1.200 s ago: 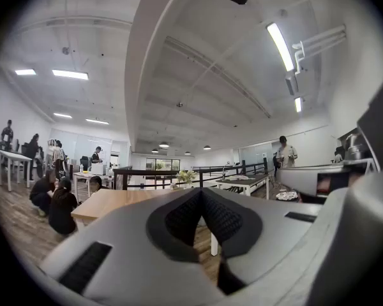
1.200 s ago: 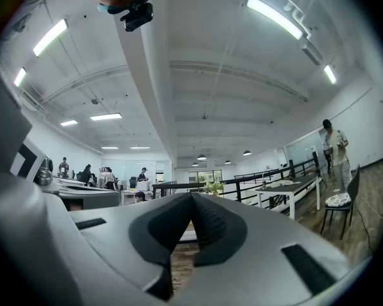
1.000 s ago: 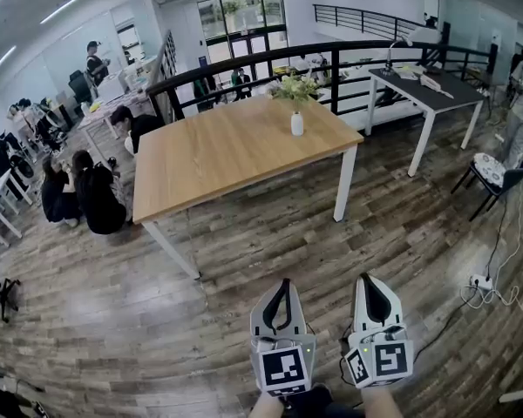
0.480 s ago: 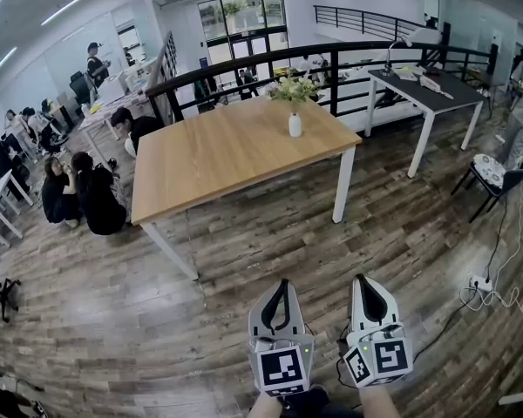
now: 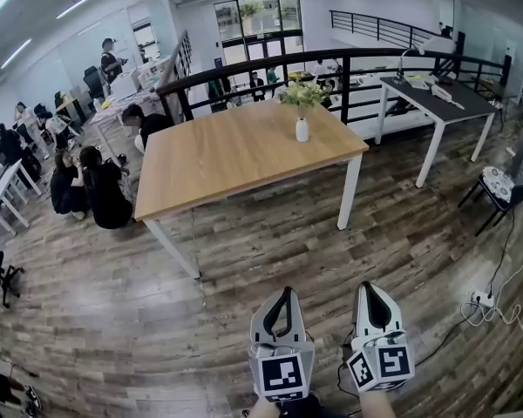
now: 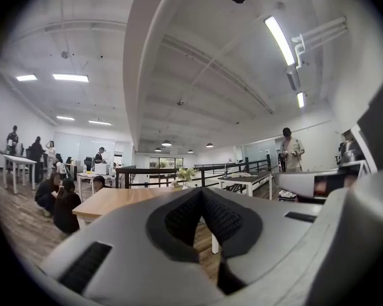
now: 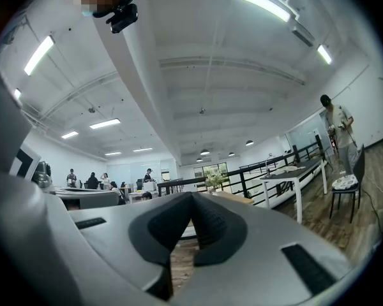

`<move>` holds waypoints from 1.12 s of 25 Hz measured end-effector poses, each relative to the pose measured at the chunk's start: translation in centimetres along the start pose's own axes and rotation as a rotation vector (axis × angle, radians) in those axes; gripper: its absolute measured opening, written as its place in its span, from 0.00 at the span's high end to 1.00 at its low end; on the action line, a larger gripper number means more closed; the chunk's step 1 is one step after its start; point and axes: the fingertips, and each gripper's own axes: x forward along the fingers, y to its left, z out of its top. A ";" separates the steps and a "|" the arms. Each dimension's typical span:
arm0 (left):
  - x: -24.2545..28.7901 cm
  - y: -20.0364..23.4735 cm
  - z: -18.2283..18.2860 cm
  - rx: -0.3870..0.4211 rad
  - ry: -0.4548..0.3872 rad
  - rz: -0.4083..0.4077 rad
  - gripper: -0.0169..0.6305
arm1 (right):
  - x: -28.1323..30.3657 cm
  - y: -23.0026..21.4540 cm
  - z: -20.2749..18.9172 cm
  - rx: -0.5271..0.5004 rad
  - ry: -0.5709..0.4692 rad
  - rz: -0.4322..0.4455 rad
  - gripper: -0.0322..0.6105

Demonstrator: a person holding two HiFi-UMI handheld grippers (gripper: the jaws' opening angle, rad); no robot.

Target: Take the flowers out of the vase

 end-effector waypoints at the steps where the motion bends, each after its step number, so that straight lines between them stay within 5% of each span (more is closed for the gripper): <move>1: -0.1 -0.2 -0.2 -0.001 0.013 0.001 0.95 | 0.0 -0.2 -0.2 0.008 0.002 0.000 0.96; 13: 1.9 0.5 -1.5 0.001 0.033 0.008 0.95 | 1.6 -0.9 -1.5 0.022 0.027 -0.005 0.96; 28: 11.7 4.1 -0.8 -0.033 0.005 -0.025 0.95 | 10.9 -1.6 -1.3 -0.013 0.023 -0.018 0.96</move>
